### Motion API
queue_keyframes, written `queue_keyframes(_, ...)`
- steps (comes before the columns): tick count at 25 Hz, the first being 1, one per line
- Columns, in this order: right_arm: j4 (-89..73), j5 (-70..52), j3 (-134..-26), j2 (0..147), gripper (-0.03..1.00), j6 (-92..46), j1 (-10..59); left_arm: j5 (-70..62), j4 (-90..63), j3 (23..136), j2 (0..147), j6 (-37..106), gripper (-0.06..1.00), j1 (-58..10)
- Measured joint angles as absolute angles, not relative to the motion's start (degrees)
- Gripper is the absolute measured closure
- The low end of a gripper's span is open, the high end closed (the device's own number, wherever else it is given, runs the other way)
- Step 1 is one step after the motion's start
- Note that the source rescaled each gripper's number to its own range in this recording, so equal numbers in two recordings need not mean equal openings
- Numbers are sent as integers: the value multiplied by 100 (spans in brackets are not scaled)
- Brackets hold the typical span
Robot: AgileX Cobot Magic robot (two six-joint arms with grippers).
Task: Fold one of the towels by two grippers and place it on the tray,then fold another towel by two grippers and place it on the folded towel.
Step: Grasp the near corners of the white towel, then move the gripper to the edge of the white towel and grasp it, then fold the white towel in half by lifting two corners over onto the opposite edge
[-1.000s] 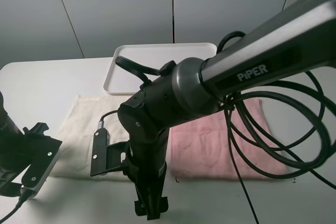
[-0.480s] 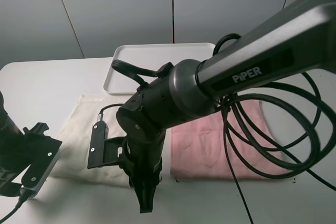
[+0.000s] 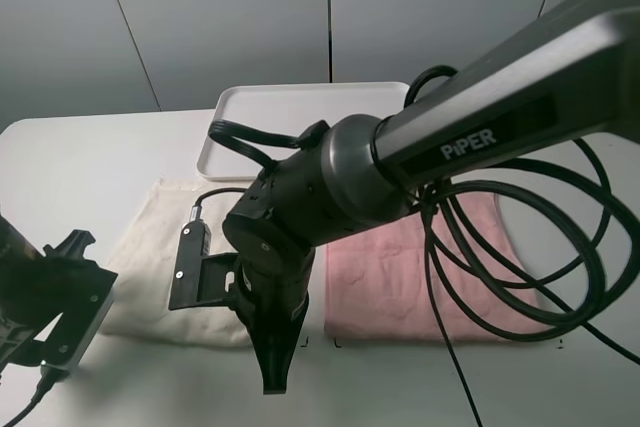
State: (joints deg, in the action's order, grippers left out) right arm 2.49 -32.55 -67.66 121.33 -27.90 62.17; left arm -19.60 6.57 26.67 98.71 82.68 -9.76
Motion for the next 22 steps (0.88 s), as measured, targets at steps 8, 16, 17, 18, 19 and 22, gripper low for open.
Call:
queue_keyframes(8,249,-3287,-6766,12133,96,-2765,6217,-1596,621,2622,9833,8268,85,-976)
queue_keyframes(16,-231,-3292,-6766,12098,97,-2489,6217,-1365,-340,2497,9475,8240,94,-976)
queue_keyframes(17,-294,-3316,-6766,12075,97,-2420,6217,-1365,-411,2487,9411,8144,94,-976)
queue_keyframes(18,-375,-3375,-6755,12042,97,-2322,6217,-1365,-471,2487,9335,8013,94,-976)
queue_keyframes(19,-395,-3435,-6743,11974,97,-2238,6217,-1397,-532,2487,9261,7901,94,-976)
queue_keyframes(22,-405,-3522,-6742,11639,97,-2003,6217,-1754,-596,2664,9061,7438,94,-976)
